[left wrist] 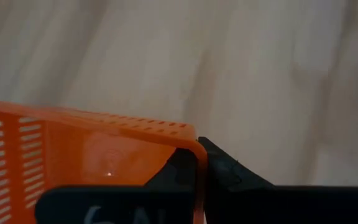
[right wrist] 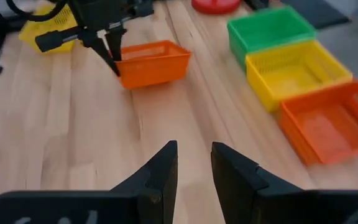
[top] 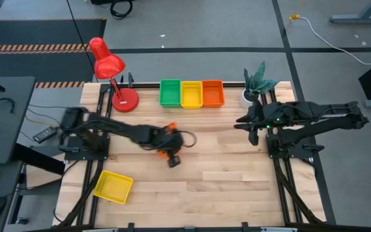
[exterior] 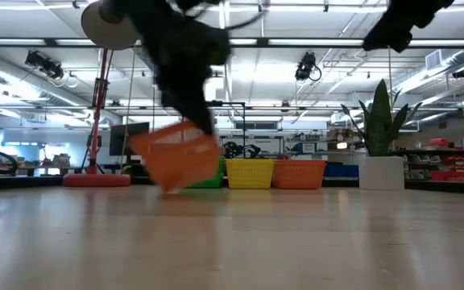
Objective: Stack baskets by color
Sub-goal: Stack the left orange bin on top of the right orange bin
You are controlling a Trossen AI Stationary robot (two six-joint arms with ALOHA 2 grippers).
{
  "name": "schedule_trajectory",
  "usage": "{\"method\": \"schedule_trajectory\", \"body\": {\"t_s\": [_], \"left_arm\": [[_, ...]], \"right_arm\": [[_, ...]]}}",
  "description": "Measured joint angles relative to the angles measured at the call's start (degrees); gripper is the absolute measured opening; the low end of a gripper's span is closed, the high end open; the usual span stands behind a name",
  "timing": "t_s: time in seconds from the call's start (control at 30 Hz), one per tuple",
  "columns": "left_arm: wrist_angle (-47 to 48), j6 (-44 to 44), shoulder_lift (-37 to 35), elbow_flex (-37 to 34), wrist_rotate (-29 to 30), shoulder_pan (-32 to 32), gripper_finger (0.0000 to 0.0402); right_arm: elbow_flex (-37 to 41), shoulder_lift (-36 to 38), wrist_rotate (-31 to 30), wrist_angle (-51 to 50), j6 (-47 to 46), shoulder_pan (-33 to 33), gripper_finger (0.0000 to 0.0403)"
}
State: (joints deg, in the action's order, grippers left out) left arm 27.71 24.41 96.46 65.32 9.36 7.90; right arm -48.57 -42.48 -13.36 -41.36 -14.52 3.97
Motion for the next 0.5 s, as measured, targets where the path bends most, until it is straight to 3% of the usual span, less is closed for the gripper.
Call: {"method": "schedule_trajectory", "body": {"t_s": [0.27,0.5], "left_arm": [[-5.5,-11.6,18.6,20.6,-3.4,-4.7,0.0009],[-6.6,-19.1,29.8,35.2,-3.8,-6.5,0.0022]], "right_arm": [[0.1,0.7,2.9,-11.0,-8.3,2.0,0.0102],[3.5,0.5,3.0,-11.8,-15.6,5.4,0.0102]]}}
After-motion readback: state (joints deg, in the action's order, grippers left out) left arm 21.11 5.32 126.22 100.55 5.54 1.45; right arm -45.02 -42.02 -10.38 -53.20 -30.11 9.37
